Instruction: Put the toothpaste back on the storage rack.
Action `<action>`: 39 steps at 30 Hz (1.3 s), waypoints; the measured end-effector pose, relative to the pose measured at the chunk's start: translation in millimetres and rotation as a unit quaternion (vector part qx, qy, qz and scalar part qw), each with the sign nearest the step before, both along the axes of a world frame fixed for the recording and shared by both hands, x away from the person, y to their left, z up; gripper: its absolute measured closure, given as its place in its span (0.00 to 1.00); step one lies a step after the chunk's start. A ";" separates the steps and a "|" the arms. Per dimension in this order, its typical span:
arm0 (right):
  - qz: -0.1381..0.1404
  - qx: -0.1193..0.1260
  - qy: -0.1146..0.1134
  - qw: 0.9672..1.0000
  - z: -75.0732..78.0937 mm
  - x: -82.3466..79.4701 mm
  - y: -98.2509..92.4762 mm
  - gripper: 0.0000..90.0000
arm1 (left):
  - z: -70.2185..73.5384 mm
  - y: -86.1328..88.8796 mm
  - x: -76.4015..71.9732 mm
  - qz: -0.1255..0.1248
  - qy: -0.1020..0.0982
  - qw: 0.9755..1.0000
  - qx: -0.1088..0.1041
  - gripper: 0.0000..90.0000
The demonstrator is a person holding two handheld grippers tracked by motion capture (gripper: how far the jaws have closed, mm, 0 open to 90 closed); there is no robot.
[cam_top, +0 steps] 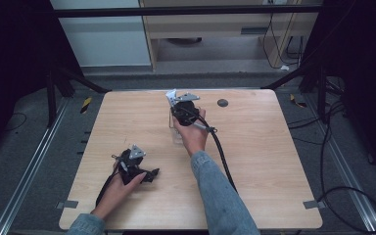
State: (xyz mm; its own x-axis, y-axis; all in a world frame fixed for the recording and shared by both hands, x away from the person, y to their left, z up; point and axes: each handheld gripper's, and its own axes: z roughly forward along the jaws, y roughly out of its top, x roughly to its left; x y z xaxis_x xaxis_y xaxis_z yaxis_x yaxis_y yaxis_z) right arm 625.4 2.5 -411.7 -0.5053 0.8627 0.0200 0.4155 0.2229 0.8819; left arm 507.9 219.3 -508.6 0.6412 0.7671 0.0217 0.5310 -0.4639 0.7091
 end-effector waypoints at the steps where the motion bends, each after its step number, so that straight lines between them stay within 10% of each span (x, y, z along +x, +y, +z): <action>1: 0.001 -0.001 -0.001 1.000 -0.1 0.0 -0.3 0.86 | 0.0 0.0 0.0 0.000 0.000 1.000 0.000 0.00; 39: 0.011 0.004 0.006 1.000 4.3 -9.6 -8.9 0.81 | 0.0 0.0 0.0 0.000 0.000 1.000 0.000 0.00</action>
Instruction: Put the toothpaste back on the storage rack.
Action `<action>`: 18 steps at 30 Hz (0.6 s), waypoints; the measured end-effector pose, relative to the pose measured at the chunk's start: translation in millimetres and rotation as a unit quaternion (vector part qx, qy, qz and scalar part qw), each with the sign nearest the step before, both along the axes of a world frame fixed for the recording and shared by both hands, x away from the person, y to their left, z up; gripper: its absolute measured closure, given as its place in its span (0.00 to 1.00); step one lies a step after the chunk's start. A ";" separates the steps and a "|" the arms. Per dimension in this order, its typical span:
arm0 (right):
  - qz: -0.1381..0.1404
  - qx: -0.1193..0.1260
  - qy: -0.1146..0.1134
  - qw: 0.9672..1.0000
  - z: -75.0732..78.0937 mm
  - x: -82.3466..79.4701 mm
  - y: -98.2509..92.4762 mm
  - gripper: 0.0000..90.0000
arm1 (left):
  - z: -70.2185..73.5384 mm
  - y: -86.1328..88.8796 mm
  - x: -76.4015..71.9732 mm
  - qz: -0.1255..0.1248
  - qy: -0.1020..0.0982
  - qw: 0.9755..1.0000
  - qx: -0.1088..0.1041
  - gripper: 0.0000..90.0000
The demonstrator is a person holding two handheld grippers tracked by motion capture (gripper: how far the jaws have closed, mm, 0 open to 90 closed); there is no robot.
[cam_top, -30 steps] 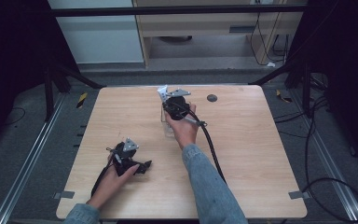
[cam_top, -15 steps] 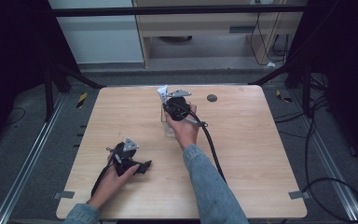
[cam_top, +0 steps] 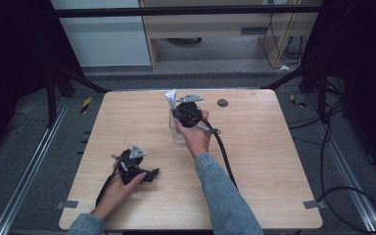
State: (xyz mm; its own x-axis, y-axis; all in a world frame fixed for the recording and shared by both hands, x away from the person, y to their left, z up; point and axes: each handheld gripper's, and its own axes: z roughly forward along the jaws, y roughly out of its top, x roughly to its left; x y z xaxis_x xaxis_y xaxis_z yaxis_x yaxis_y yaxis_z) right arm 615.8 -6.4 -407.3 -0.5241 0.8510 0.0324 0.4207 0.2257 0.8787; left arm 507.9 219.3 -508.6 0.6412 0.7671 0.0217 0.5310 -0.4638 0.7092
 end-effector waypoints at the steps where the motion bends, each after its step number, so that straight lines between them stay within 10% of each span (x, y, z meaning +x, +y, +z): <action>1: 0.000 0.000 0.000 1.000 0.5 -0.6 -0.7 0.81 | 0.0 0.0 0.0 0.000 0.000 1.000 0.000 0.00; 18: -0.006 -0.001 -0.003 1.000 13.3 -9.4 -25.9 0.79 | 0.0 0.0 0.0 0.000 0.000 1.000 0.000 0.00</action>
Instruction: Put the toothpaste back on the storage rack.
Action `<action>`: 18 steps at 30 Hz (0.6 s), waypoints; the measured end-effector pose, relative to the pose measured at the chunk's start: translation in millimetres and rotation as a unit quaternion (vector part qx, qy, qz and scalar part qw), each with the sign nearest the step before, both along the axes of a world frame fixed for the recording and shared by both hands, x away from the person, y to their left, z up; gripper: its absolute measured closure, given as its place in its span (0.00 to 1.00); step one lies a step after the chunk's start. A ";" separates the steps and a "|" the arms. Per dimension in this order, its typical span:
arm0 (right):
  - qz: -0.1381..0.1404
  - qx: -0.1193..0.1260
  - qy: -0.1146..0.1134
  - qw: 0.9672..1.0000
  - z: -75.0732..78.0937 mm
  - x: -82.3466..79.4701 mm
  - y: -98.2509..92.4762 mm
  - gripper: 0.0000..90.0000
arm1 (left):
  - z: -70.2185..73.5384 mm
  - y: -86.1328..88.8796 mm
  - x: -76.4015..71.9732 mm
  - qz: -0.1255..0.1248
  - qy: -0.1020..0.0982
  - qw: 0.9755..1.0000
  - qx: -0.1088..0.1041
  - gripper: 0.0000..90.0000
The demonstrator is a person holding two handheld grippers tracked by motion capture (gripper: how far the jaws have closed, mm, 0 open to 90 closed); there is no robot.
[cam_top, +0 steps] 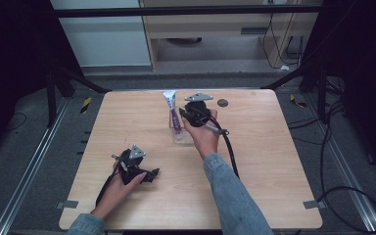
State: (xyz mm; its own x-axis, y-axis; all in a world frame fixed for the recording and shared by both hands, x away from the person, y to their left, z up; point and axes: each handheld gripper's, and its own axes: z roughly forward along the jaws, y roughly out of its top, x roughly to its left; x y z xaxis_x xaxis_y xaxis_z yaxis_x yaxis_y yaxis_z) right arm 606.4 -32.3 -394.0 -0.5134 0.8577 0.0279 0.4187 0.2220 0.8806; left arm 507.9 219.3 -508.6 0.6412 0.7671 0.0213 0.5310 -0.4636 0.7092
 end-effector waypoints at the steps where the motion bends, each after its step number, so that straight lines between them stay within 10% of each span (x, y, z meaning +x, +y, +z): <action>1: 0.000 0.000 0.000 1.000 0.7 -0.5 -1.0 0.79 | 0.0 0.0 0.0 0.000 0.000 1.000 0.000 0.00; 18: 0.003 0.010 0.014 1.000 10.5 -7.5 -21.5 0.59 | 0.1 0.2 0.3 -0.002 0.000 1.000 0.001 0.00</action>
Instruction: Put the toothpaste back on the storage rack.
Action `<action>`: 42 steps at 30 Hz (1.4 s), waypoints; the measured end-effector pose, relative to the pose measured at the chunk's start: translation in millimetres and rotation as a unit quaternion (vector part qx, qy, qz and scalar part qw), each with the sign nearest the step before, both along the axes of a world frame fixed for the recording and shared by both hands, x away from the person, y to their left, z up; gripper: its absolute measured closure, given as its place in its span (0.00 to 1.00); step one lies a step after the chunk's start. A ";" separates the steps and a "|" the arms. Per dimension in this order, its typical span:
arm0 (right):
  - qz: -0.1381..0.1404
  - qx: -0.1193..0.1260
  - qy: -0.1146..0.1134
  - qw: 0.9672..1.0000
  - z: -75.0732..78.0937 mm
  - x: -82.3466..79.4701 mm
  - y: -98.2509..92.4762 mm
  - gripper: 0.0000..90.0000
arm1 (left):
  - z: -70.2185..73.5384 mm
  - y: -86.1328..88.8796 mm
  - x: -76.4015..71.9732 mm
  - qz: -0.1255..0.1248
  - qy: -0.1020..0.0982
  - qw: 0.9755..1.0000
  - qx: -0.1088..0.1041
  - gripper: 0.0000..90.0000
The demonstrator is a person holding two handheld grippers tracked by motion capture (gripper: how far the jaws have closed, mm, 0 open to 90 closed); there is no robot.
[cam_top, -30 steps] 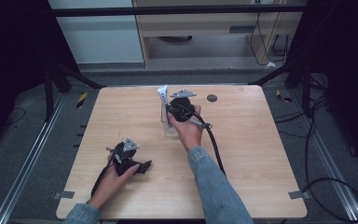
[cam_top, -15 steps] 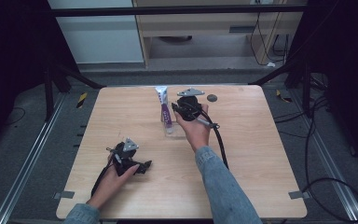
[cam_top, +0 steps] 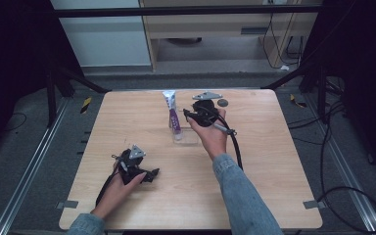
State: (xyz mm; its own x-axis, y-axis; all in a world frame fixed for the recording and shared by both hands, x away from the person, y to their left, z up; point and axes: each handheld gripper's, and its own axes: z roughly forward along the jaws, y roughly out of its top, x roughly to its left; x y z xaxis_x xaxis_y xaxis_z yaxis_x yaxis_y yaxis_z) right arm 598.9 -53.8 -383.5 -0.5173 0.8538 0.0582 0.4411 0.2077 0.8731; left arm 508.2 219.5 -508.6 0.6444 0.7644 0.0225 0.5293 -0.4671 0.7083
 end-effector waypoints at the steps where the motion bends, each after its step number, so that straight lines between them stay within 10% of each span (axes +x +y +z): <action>1: 0.001 0.000 0.003 1.000 -0.1 -0.6 -2.2 0.56 | 0.0 0.0 0.0 0.000 0.000 1.000 0.000 0.00; 17: 0.014 -0.013 0.028 0.999 1.3 -4.2 -27.1 0.18 | 0.0 0.0 0.0 0.000 0.000 1.000 0.000 0.00; 42: -0.029 -0.060 0.029 0.997 -13.7 -11.7 -97.2 0.13 | 0.0 0.1 0.1 -0.001 0.000 1.000 0.000 0.00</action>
